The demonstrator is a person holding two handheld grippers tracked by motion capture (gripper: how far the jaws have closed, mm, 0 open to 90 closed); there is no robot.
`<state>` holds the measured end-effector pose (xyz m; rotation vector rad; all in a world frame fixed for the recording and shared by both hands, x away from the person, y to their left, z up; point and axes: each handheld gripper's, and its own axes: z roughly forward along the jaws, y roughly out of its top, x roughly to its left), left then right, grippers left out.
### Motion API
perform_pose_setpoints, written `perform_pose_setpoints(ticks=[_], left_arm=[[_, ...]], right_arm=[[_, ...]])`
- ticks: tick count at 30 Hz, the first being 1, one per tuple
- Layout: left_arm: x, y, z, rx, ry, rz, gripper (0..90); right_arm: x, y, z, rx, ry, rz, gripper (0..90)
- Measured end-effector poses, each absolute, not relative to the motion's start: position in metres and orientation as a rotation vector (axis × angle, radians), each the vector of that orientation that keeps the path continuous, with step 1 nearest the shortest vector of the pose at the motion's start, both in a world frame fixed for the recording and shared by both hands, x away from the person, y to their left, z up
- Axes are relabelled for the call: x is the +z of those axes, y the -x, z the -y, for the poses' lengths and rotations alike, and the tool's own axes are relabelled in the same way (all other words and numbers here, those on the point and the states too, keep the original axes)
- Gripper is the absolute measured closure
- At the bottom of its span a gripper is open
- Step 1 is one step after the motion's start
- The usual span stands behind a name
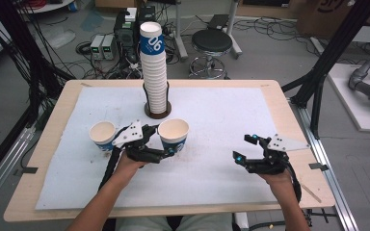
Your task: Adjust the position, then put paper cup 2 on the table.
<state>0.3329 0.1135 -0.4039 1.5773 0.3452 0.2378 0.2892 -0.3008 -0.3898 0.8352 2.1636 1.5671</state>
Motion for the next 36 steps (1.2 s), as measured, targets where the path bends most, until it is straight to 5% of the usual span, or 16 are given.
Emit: perform_pose_setpoints(ticks=[20,36], left_arm=[[-0.405,-0.338,-0.116,0.289,-1.544,-0.371,26.4],[-0.409,-0.377,-0.084,0.273,-1.544,-0.425,26.2]], right_arm=[[-0.391,-0.284,0.298,1.537,-0.82,-2.18,21.0],[-0.391,-0.273,0.314,1.543,-0.851,-2.157,21.1]])
